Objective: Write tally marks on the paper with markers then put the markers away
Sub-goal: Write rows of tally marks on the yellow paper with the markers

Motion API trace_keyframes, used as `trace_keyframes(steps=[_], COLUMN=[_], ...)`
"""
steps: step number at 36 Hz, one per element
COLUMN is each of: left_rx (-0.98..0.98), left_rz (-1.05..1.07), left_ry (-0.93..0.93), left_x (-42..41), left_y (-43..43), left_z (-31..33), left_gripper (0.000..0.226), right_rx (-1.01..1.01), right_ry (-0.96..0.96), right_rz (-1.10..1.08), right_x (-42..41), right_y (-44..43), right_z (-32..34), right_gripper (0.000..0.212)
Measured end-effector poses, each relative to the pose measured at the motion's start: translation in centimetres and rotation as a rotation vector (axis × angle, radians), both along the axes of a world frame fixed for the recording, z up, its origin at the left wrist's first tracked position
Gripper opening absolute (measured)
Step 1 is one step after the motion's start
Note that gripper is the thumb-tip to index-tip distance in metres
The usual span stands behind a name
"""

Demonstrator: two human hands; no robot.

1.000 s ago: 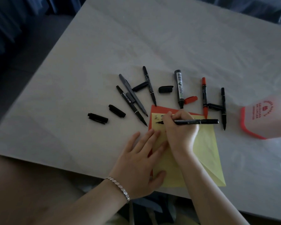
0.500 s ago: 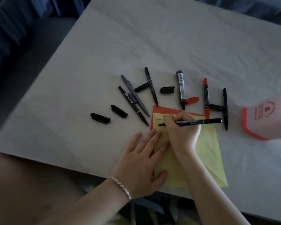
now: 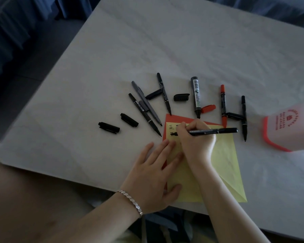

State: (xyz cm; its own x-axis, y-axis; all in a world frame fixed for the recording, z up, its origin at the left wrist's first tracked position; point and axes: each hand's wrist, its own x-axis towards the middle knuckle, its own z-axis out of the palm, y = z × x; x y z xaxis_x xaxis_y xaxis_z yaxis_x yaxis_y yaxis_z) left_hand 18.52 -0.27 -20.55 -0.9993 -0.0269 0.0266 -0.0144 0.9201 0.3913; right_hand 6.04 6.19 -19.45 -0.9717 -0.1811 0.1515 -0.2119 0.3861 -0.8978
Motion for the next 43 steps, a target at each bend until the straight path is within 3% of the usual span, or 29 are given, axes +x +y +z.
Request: trace_keyframes(steps=[13,22,31,37,41,43], left_rx=[-0.009,-0.041,0.008,-0.007,-0.027,-0.039], left_rz=[0.000,0.004,0.010,-0.019,0.027,0.062], left_ry=[0.016,0.010,0.075,0.023,0.030,0.052], left_x=[0.1,0.1,0.4,0.8,2.0,2.7], left_y=[0.0,0.0,-0.2,-1.2,-3.1,-4.2], left_z=[-0.1,-0.2,-0.6,0.0,0.3,0.4], left_gripper=[0.069,0.065,0.050,0.047,0.046,0.044], right_rx=[-0.002,-0.040,-0.296,-0.365,-0.518,-0.462], right_ry=[-0.016,-0.007,-0.189,-0.374,-0.560,-0.513], right_rz=[0.033,-0.088,-0.237,-0.125,0.011,0.084], right_x=[0.2,0.1,-0.4,-1.0,-1.6,-1.6], right_y=[0.1,0.3,0.3,1.3,2.6,2.8], right_z=[0.0,-0.2,1.0,1.9,3.2,4.3], right_gripper=[0.038,0.041,0.031,0.022,0.018,0.019])
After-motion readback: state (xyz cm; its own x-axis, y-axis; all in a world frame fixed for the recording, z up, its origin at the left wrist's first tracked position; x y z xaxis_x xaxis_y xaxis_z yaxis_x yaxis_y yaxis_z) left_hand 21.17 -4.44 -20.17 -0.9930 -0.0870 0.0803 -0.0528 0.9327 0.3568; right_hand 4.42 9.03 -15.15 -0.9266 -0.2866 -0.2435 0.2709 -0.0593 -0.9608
